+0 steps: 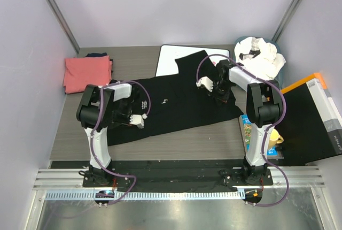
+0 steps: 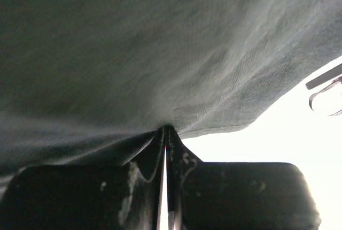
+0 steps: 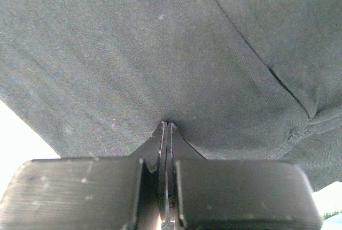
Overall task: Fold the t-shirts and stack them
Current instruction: Fold the flattened tshirt in 1/3 of the way
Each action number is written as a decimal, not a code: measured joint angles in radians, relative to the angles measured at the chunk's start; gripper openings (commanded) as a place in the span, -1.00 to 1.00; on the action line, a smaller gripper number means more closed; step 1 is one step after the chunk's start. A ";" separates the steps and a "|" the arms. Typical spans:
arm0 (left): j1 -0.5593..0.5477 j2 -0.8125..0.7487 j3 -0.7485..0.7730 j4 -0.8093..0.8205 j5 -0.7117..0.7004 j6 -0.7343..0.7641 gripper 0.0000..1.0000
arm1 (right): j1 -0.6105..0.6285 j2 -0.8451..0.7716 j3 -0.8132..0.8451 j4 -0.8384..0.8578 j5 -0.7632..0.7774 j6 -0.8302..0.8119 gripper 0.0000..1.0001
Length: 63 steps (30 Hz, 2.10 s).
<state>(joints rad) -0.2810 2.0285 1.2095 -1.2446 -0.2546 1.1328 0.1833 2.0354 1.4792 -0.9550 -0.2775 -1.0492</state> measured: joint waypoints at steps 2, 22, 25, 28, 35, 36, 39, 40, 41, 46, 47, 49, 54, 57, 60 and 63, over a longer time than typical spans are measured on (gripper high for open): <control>-0.001 -0.007 0.009 -0.003 0.024 -0.005 -0.99 | 0.000 0.000 0.001 -0.003 -0.001 -0.006 -0.98; -0.010 -0.056 -0.080 0.075 -0.027 -0.052 -0.99 | 0.039 0.017 0.184 -0.071 -0.079 0.025 -0.96; -0.010 -0.056 -0.080 0.074 -0.026 -0.052 -0.99 | 0.052 0.043 0.168 -0.071 -0.083 0.023 -0.97; -0.011 -0.057 -0.082 0.071 -0.021 -0.057 -0.99 | 0.061 0.079 0.149 -0.071 -0.082 0.019 -0.98; -0.049 -0.069 -0.124 0.027 0.042 -0.092 -0.99 | 0.063 0.103 0.154 -0.082 -0.089 0.012 -0.98; -0.061 -0.076 -0.142 0.021 0.057 -0.098 -0.99 | 0.063 0.104 0.155 -0.083 -0.089 0.010 -0.98; -0.103 -0.091 -0.195 0.000 0.108 -0.108 -1.00 | 0.063 0.105 0.157 -0.088 -0.089 0.000 -0.98; -0.119 -0.093 -0.211 -0.007 0.128 -0.112 -0.99 | 0.063 0.105 0.157 -0.090 -0.089 -0.006 -0.98; -0.130 -0.093 -0.223 -0.015 0.146 -0.116 -1.00 | 0.063 0.105 0.157 -0.093 -0.089 -0.013 -0.98; -0.148 -0.094 -0.229 -0.031 0.201 -0.139 -0.99 | 0.063 0.105 0.158 -0.106 -0.087 -0.037 -0.69; -0.145 -0.094 -0.220 -0.033 0.203 -0.143 -0.94 | 0.063 0.105 0.162 -0.112 -0.087 -0.039 -0.59; -0.129 -0.096 -0.168 -0.050 0.208 -0.159 -0.76 | 0.063 0.105 0.172 -0.124 -0.087 -0.037 -0.38; -0.068 -0.112 0.164 -0.071 0.209 -0.190 -0.62 | 0.061 0.105 0.275 -0.160 -0.092 -0.025 -0.10; -0.036 -0.137 0.354 -0.065 0.188 -0.202 -0.52 | 0.058 0.105 0.379 -0.164 -0.101 -0.012 -0.03; 0.021 -0.144 0.515 -0.072 0.189 -0.257 -0.39 | 0.048 0.109 0.499 -0.156 -0.110 0.036 0.05; 0.143 -0.144 0.583 -0.060 0.206 -0.361 -0.30 | 0.032 0.121 0.599 -0.094 -0.114 0.114 0.19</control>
<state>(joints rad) -0.1383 1.8843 1.7920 -1.3041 -0.0486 0.7719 0.2153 2.1563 2.0785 -1.0492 -0.3916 -0.9352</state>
